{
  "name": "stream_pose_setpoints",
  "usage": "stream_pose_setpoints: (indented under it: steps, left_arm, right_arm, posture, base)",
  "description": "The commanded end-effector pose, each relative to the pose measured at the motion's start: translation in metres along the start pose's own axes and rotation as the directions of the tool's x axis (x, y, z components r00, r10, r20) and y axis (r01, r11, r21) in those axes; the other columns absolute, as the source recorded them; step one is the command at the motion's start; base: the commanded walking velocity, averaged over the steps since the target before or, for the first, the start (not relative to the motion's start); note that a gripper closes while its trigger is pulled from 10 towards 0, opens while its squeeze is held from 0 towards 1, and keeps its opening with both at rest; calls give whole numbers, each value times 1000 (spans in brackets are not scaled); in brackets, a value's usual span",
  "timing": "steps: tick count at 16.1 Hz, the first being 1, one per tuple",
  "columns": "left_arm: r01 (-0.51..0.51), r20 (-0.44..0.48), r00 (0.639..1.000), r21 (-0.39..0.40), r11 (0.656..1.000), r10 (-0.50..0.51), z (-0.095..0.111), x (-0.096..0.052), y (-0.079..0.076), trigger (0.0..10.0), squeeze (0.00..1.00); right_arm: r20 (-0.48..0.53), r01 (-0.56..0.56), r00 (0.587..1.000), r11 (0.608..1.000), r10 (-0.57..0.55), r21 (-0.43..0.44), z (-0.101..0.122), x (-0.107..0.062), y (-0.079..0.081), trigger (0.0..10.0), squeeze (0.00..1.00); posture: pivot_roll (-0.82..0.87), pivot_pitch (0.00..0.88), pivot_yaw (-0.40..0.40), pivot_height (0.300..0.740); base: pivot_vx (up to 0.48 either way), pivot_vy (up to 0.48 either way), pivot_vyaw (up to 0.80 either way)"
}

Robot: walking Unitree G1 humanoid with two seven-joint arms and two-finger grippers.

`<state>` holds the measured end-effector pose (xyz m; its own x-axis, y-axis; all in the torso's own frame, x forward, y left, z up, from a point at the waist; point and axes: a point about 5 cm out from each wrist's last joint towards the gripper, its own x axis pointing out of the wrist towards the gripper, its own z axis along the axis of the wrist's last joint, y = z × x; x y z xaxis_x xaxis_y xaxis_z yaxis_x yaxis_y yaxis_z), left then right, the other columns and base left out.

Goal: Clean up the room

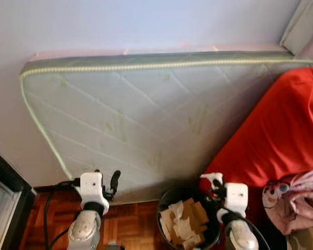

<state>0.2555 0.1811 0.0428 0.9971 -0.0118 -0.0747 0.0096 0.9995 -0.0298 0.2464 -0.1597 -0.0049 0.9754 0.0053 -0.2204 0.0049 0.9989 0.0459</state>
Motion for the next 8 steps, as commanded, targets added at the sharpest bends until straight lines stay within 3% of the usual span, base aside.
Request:
stream_pose_setpoints:
  steps: [1,8]
  left_arm:
    - [-2,-3,1000,-11,1000,2,1,0,0,10000,0]
    - [53,43,998,-19,998,-52,22,13,-8,10000,0]
  right_arm:
    - [-35,-14,999,1000,14,4,-3,2,0,10000,0]
    - [-160,19,987,997,-8,71,4,30,-6,10000,0]
  posture:
    - [20,66,-46,655]
    - [47,134,-47,655]
  base:
    - [0,0,0]
    - [0,0,0]
